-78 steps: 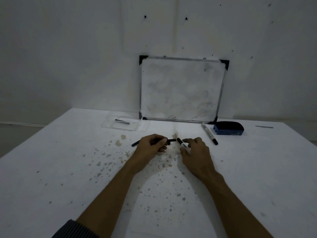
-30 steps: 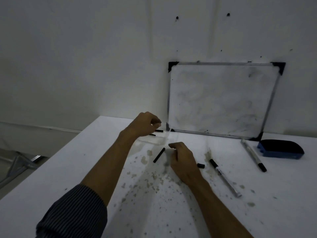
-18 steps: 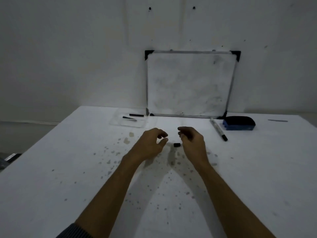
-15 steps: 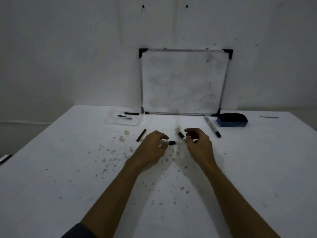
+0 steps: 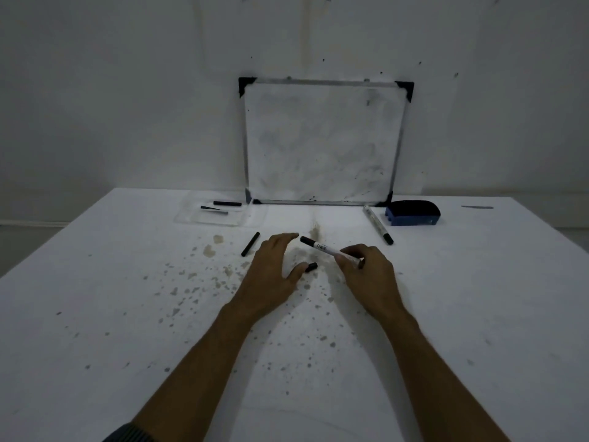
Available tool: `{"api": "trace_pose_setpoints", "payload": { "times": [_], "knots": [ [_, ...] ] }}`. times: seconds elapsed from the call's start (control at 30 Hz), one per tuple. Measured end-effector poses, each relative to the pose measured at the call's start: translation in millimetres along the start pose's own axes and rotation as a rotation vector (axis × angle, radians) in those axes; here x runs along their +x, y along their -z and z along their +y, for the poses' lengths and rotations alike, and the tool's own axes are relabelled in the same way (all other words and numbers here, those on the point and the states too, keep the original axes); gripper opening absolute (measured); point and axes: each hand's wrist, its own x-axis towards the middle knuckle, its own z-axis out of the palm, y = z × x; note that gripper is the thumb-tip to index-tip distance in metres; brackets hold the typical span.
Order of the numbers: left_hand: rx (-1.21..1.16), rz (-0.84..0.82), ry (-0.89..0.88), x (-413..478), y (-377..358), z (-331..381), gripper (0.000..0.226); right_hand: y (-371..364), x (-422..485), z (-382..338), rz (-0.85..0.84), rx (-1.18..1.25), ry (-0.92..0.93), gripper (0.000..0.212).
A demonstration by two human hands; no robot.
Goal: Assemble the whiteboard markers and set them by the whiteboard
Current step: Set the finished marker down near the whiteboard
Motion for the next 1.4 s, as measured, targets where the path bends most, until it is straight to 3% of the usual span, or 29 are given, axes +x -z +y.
{"api": "trace_pose_setpoints", "payload": {
  "times": [0.13,0.27,0.33,0.47,0.57,0.67,0.8,1.0,1.2,1.4],
  "knots": [
    [0.186,0.084,-0.265,3.6,5.9,11.1,0.061,1.0,-2.6,-12.3,-0.093,0.095,0.097,0.032],
    [0.245,0.173,-0.392,3.7,9.5,17.6,0.046,-0.4,-6.2,-18.8,-0.182,0.144,0.189,0.035],
    [0.249,0.207,-0.411,3.2,13.0,18.5,0.038,-2.3,-7.0,-21.8,-0.146,0.221,0.195,0.034],
    [0.213,0.165,-0.363,-0.4,27.6,21.0,0.037,-15.7,-14.8,-30.7,-0.007,0.439,0.071,0.02],
    [0.193,0.074,-0.287,-4.3,39.2,21.4,0.05,-28.4,-19.9,-40.1,-0.027,0.451,0.065,0.021],
    [0.174,0.055,-0.245,-12.0,52.7,14.0,0.044,-33.9,-20.5,-51.1,-0.069,0.423,0.139,0.015],
    [0.136,0.12,-0.073,-11.3,82.9,-6.7,0.03,-42.7,-16.4,-63.4,-0.105,0.297,0.203,0.019],
    [0.117,0.286,0.206,-15.1,102.3,-50.4,0.029,-79.2,7.5,-83.7,-0.288,-0.003,0.218,0.029],
    [0.189,0.206,0.168,-21.7,94.3,-65.5,0.029,-126.9,39.6,-107.1,-0.186,-0.139,-0.07,0.047],
    [0.067,0.224,0.218,-13.8,94.5,-80.2,0.03,-151.8,58.8,-127.9,-0.12,-0.264,-0.166,0.051]
  ]
}}
